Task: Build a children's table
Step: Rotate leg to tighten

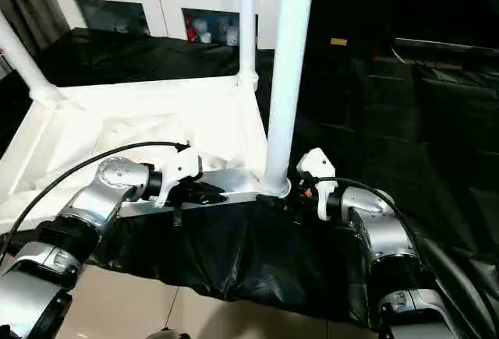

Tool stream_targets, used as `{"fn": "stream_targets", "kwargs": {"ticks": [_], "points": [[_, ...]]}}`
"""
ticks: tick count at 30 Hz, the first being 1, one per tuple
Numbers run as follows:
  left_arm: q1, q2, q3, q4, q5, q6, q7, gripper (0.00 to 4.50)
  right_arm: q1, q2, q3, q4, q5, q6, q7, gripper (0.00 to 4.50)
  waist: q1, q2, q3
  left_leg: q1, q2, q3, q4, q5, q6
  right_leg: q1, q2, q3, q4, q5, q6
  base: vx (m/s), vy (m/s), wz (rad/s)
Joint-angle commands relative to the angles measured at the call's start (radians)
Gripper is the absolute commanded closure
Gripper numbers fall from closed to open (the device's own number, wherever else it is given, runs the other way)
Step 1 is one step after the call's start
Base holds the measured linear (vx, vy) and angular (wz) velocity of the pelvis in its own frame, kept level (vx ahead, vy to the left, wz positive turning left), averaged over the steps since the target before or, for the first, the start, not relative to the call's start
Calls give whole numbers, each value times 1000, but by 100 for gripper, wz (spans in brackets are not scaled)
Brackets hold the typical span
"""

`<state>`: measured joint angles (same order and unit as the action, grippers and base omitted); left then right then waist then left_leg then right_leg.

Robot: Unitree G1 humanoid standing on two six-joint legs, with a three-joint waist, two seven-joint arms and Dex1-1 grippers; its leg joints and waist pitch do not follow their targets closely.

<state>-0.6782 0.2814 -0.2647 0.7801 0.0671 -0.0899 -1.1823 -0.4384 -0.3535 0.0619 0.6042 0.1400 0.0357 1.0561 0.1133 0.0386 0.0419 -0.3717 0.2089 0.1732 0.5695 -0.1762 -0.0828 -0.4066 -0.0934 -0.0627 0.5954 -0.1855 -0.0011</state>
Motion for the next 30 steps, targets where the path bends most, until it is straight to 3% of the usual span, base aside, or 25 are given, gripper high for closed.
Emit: {"fn": "stream_targets", "kwargs": {"ticks": [1,6,15,19,28,30], "points": [[-3,-14,-1,-32,-20,-9,5,450,1,20,27,-66,45,-9,68,7,6,-6,-66,7,19,5,-54,-157,84,62,-44,29,-47,-6,-279,0,0,0],[7,-13,-1,-40,-20,-6,3,450,10,15,8,-93,61,-19,82,7,7,-7,-68,7,19,5,-50,-146,110,61,-44,28,-43,34,-289,0,0,0],[15,-12,-2,-42,-20,-5,6,450,8,6,10,-95,60,-9,80,7,17,-7,-70,9,18,4,-49,-141,92,62,-43,28,-41,29,-285,0,0,0],[14,-10,-4,-42,-18,-2,10,450,-11,-3,23,-43,24,3,54,35,20,-6,-71,9,17,5,-47,-130,92,61,-43,28,-40,36,-285,0,0,0],[17,-3,-7,-41,-16,-3,0,450,-13,-4,17,-39,39,12,59,123,27,-6,-73,9,17,4,-44,-121,98,62,-43,28,-37,52,-285,0,0,0],[17,-1,-7,-39,-16,-3,-3,450,-14,-4,15,-36,43,13,59,141,27,-1,-73,9,17,4,-44,-127,95,62,-43,27,-37,44,-285,0,0,0]]}}
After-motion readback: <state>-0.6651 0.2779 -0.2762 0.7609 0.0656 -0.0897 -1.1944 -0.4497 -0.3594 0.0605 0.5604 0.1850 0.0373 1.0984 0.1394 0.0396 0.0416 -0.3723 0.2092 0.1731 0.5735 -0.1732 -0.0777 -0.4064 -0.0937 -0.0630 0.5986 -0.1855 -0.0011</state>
